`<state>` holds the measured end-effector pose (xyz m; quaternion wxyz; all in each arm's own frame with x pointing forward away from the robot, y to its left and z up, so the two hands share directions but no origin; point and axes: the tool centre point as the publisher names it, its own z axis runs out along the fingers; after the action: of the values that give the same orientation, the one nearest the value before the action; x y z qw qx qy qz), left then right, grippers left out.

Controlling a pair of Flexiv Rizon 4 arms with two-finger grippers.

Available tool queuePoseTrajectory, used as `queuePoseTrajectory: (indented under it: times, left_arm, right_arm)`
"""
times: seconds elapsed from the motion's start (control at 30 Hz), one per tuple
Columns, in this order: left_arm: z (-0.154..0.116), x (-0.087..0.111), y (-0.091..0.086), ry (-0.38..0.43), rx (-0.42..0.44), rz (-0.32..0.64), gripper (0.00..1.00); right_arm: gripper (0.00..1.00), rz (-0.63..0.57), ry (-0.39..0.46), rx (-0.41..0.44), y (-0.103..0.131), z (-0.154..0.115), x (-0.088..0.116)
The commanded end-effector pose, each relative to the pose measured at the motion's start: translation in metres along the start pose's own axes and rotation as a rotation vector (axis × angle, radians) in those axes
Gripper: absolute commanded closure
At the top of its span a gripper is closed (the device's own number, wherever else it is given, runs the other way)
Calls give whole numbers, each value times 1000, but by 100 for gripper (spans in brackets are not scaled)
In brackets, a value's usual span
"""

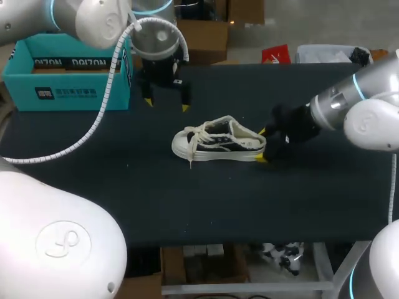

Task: Open the shoe tongue, take the insole out of the shoe, put the insole back into the shoe, and pack the shoe into the shoebox

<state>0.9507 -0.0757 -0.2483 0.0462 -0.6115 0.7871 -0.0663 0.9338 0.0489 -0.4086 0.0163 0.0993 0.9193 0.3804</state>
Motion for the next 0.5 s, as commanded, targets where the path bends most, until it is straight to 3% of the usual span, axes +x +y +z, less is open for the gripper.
queuePoseTrajectory:
  times: [0.03,0.5]
  left_arm:
    - [6,7,-3,2,-9,5,0]
    - [16,13,-7,21,-27,22,0]
  right_arm:
    - [0,-3,-8,-25,-3,15,0]
    - [0,9,-14,-87,-1,30,-9]
